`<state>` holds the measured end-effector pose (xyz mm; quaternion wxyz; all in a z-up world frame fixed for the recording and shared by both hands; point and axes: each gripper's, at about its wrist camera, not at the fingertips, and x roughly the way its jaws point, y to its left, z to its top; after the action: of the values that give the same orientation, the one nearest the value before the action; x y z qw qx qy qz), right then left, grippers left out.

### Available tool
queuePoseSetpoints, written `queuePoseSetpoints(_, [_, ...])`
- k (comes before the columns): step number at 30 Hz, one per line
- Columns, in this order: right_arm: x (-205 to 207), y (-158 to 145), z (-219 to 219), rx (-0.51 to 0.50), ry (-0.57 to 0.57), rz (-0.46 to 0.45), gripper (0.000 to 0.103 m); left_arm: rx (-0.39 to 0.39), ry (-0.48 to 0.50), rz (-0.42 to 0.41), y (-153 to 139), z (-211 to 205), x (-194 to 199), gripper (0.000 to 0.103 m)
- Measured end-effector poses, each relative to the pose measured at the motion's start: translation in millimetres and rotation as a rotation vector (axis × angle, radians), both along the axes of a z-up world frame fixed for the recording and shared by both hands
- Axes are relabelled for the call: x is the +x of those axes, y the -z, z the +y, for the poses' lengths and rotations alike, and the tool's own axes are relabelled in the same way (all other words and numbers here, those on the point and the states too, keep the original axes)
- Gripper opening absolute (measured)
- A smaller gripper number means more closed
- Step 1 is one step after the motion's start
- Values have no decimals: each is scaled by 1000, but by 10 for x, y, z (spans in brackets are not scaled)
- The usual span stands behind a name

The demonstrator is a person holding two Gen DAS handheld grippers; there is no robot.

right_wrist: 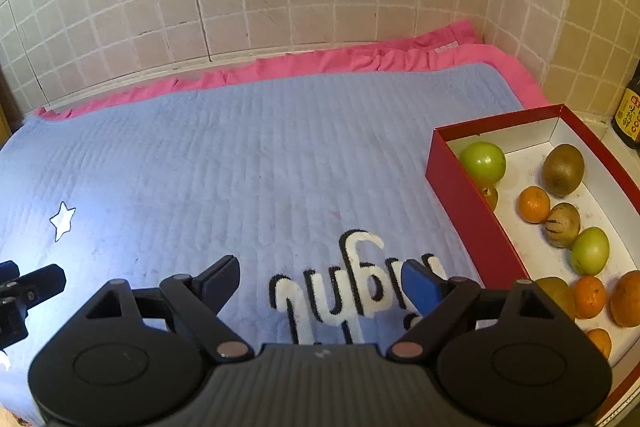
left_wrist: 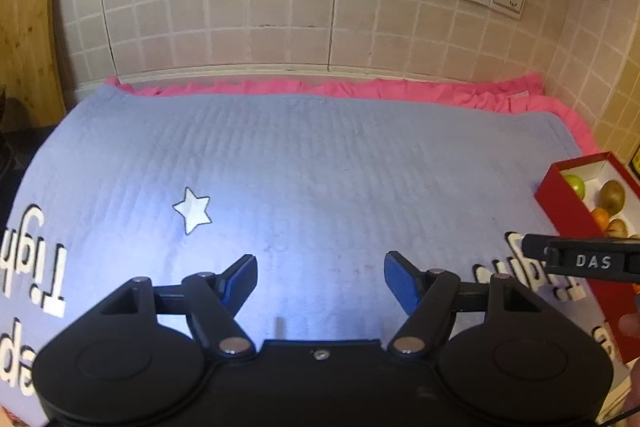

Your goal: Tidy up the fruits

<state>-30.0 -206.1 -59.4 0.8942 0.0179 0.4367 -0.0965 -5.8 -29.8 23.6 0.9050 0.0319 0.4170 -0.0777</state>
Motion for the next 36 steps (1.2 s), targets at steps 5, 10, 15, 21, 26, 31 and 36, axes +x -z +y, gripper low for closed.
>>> queuePoseSetpoints(5, [-19,3,33,-39,-9,-10,89,-9,-3,12,5,-4,2,83])
queuePoseSetpoints(10, [-42,-29,74,-56,-17,-27,89,4,-7,15,23,-12,-3,83])
queuePoseSetpoints(15, [-54,-26,82,-62,-23,-29,89,8,-8,11,22,-20,-16,83])
queuePoseSetpoints(21, [-10,-24,102,-78,-35,-33,89,34,-7,2,40,-11,36,83])
queuePoseSetpoints(26, [147,-50,148,-106,-37,-52,89,61,-10,-14,45,15,173,83])
queuePoseSetpoints(31, [244,-65,191,-118,-42,-68,89,61,-5,-15,63,27,295,83])
queuePoseSetpoints(36, [390,51,203,-132,-40,-90,89,74,-15,-19,199,8,464,83])
